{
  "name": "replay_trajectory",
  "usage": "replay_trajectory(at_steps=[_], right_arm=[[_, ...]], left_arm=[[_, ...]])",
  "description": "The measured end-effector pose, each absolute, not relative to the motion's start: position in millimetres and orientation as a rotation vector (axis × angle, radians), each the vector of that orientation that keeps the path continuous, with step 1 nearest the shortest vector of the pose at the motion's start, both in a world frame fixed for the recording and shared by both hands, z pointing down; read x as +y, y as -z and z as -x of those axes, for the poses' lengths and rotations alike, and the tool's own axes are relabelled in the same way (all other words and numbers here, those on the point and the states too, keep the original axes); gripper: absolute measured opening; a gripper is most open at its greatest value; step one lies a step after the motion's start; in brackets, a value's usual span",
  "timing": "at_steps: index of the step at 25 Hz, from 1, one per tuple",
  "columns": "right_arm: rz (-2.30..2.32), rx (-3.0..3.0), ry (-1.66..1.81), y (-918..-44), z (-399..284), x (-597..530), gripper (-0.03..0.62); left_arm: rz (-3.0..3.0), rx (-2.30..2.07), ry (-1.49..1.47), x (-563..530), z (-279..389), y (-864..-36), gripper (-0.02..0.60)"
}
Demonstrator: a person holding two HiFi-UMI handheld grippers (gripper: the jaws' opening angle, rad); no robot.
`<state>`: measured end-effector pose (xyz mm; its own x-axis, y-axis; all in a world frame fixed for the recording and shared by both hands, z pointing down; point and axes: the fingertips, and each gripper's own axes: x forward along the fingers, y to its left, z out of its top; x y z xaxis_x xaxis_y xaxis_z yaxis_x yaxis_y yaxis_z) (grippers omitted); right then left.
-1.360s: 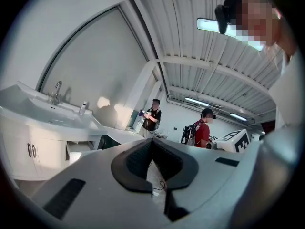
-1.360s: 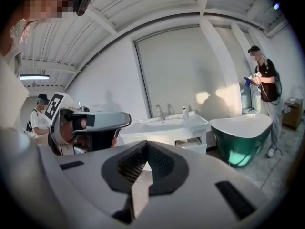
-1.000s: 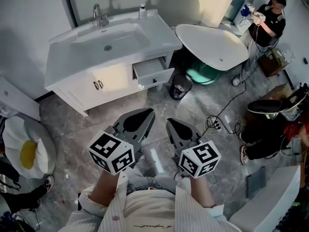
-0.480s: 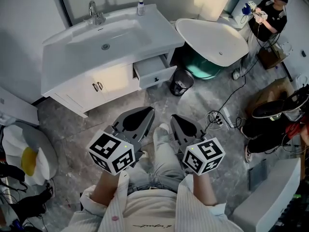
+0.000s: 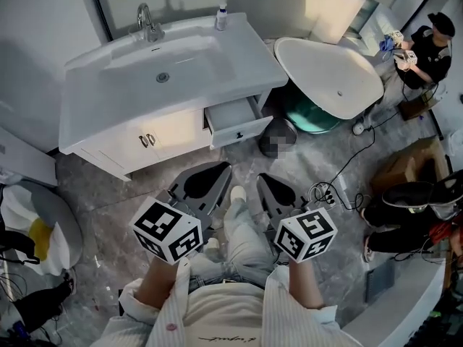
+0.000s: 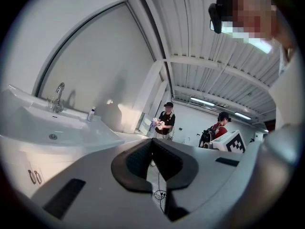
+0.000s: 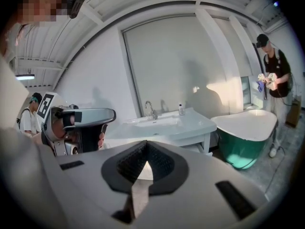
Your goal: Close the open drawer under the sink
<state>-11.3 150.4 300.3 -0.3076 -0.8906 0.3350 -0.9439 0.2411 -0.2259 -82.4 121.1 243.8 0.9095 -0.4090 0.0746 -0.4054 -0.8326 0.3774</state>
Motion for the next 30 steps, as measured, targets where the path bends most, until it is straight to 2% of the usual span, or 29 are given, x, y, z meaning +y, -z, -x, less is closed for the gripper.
replay_trajectory(at_steps=[18, 30], right_arm=[[-1.544, -2.464, -0.583, -289, -78, -29, 0.009], [-1.386, -2.523, -0.588, -300, -111, -89, 0.009]], left_arm=[[-2.654, -0.791, 0.021, -45, -13, -230, 0.015], [-2.617, -0.932, 0.009, -99, -49, -239, 0.015]])
